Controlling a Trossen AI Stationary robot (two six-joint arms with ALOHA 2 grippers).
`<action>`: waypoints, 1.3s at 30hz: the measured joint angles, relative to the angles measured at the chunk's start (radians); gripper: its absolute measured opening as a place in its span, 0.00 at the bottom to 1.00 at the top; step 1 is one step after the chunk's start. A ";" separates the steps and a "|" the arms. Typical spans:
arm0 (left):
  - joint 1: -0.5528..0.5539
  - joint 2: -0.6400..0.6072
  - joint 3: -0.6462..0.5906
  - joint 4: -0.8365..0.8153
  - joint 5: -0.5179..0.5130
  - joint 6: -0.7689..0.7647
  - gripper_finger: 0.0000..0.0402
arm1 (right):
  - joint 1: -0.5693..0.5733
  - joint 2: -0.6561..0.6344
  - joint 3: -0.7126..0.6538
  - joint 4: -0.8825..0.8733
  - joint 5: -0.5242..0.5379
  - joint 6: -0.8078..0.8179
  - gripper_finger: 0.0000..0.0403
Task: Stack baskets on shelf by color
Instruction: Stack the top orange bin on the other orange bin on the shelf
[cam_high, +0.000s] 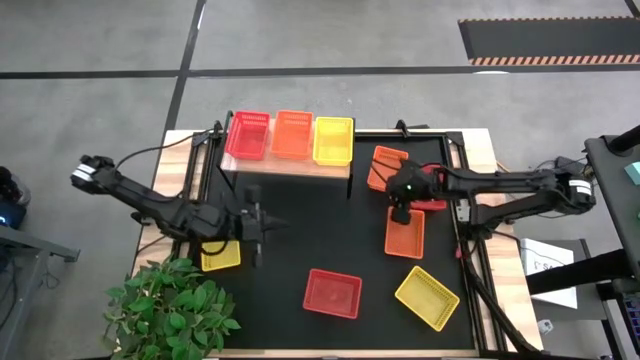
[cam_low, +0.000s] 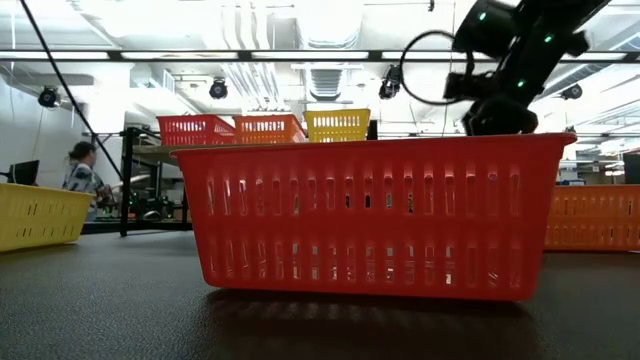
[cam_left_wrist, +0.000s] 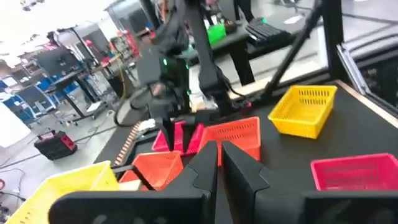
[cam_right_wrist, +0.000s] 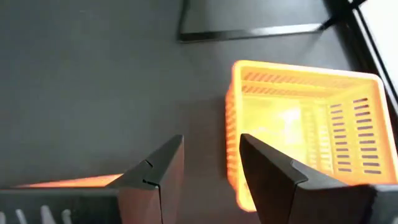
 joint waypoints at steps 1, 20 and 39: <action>0.000 -0.014 -0.013 0.016 -0.006 0.014 0.01 | -0.017 0.015 0.000 0.012 -0.002 -0.012 0.37; 0.000 -0.096 -0.051 0.062 -0.012 0.092 0.01 | -0.112 0.264 0.000 0.103 -0.007 -0.058 0.10; 0.000 -0.218 -0.105 0.043 -0.041 0.144 0.02 | -0.052 0.102 0.323 -0.327 0.146 0.005 0.02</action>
